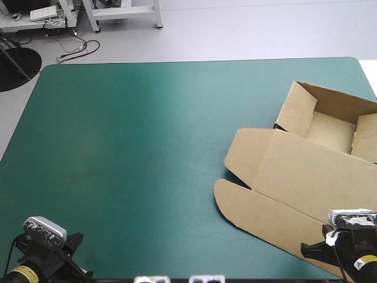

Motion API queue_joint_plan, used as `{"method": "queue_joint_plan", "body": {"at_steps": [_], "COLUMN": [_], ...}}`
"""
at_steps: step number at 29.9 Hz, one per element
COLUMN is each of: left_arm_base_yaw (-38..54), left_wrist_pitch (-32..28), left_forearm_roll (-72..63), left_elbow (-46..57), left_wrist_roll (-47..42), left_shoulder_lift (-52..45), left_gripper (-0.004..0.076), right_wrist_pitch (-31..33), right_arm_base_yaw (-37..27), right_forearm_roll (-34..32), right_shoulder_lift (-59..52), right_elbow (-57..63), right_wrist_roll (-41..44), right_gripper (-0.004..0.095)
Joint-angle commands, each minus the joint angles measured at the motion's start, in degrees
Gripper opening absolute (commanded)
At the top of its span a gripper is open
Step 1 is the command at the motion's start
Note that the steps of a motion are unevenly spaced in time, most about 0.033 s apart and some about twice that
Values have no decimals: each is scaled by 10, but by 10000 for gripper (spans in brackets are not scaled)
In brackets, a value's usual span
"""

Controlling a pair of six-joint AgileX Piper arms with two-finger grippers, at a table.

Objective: Fold the box

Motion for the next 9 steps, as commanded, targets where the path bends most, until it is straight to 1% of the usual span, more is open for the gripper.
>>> {"method": "queue_joint_plan", "body": {"at_steps": [1, 5, 9], "left_arm_base_yaw": [-3, -3, -3], "left_wrist_pitch": [-28, -28, -28], "left_forearm_roll": [-2, -1, -1], "left_elbow": [-13, -13, -13], "left_wrist_roll": [-8, -8, -8], "left_shoulder_lift": [7, 7, 7], "left_gripper": [-10, -10, -10], "right_wrist_pitch": [-40, -39, -40], "right_arm_base_yaw": [1, 1, 1], "right_forearm_roll": [7, 10, 11], "right_shoulder_lift": [-8, -12, -12], "right_elbow": [-12, -12, -12], "right_wrist_roll": [-6, 25, 22], "right_gripper": [-20, -20, -20]}}
